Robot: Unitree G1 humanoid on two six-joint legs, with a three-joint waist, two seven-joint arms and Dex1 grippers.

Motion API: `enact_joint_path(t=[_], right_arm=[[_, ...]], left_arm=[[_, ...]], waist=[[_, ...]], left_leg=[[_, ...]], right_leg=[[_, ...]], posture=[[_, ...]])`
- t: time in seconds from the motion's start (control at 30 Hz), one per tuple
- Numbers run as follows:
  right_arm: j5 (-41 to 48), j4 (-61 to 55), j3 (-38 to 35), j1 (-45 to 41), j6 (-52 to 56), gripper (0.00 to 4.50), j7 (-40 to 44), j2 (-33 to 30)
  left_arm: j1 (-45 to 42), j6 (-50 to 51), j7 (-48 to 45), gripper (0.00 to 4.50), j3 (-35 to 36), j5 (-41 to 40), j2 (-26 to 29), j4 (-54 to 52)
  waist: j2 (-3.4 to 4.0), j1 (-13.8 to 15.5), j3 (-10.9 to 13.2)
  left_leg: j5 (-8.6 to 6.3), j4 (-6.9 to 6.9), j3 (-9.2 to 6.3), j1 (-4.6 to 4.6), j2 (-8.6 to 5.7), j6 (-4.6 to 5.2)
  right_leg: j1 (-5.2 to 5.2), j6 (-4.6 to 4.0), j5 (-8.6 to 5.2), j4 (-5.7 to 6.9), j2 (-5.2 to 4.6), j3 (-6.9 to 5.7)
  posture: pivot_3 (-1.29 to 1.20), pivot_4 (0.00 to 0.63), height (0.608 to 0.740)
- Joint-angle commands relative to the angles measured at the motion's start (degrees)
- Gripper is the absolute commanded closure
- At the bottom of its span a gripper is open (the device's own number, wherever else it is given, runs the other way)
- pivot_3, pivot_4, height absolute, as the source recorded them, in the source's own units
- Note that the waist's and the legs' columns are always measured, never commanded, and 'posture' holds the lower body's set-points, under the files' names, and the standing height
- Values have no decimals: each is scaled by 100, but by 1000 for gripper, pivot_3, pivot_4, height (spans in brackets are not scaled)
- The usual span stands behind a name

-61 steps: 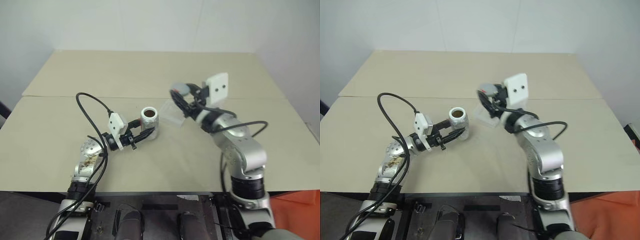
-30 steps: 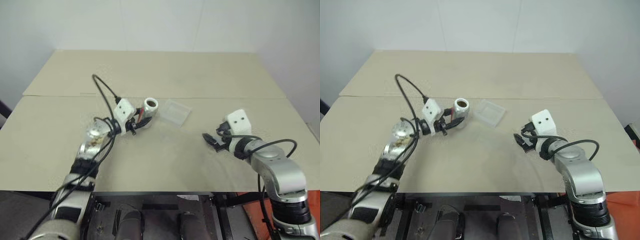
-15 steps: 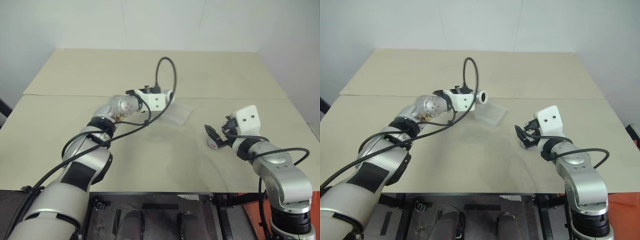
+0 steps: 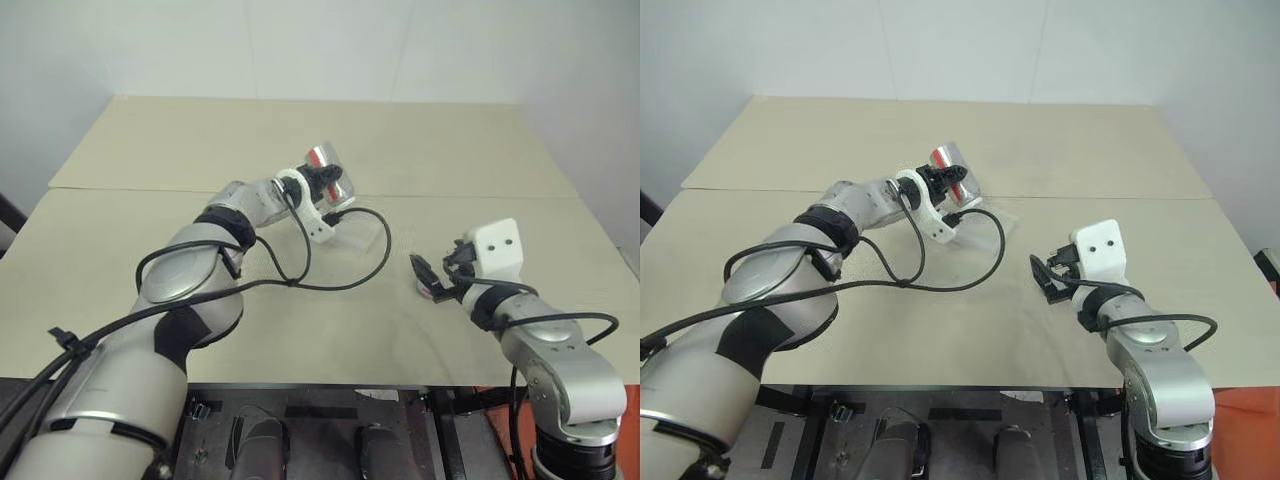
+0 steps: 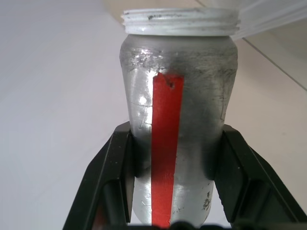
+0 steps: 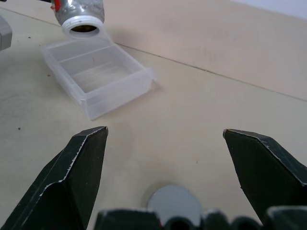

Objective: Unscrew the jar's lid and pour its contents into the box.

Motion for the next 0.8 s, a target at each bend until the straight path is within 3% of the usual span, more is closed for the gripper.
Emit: enact_joint_path(t=[0.03, 0.33, 0.43, 0.57, 0.63, 0.7, 0.8], right_arm=[[-5, -240, -108, 14, -4, 36, -38, -58], [-59, -64, -71, -43, -106, 36, -14, -161], [-87, 20, 39, -47, -182, 36, -7, -149], [-104, 59, 79, -28, -231, 36, -6, -153], [-112, 65, 62, 24, -265, 36, 8, -154], [-103, 39, 26, 80, -279, 36, 21, -146], [-120, 111, 49, 73, -331, 36, 5, -121]], left_arm=[[-277, 103, 119, 2568, -81, 108, -30, 34], [-252, 2, 124, 2568, 16, 48, 0, 34], [-185, -60, -319, 2568, 587, -520, 17, 44], [141, -179, -1988, 2568, 2453, -2397, -18, 13], [374, 73, -2875, 2568, 3709, -3667, -59, -55], [522, 241, -3408, 2568, 4476, -4399, -64, -135], [745, 988, -4006, 2568, 6169, -6081, -65, -309]], waist=[[0, 1, 0], [0, 4, 0], [0, 4, 0], [0, 1, 0], [2, -11, -1], [1, -31, -1], [2, -70, -1]], left_leg=[[0, 0, 0, -3, 0, 0], [1, 3, 1, -17, 0, -1], [1, 4, 1, -21, 0, -2], [2, 8, 3, -31, 1, -3], [3, 8, 4, -31, 1, -3], [5, 11, 6, -31, 3, -5], [6, 13, 5, -33, 2, -5]], right_leg=[[-4, 0, 0, 1, 0, 0], [-20, 0, 0, 8, 0, 0], [-24, -1, 0, 9, 0, 0], [-39, -1, 1, 15, -2, 1], [-43, -1, 1, 22, -2, 2], [-52, -2, 1, 66, -1, 3], [-56, -1, 1, 78, -1, 4]], posture=[[0, 150, 740], [0, 150, 740], [0, 150, 740], [0, 150, 740], [0, 150, 740], [0, 150, 740], [0, 150, 740]])
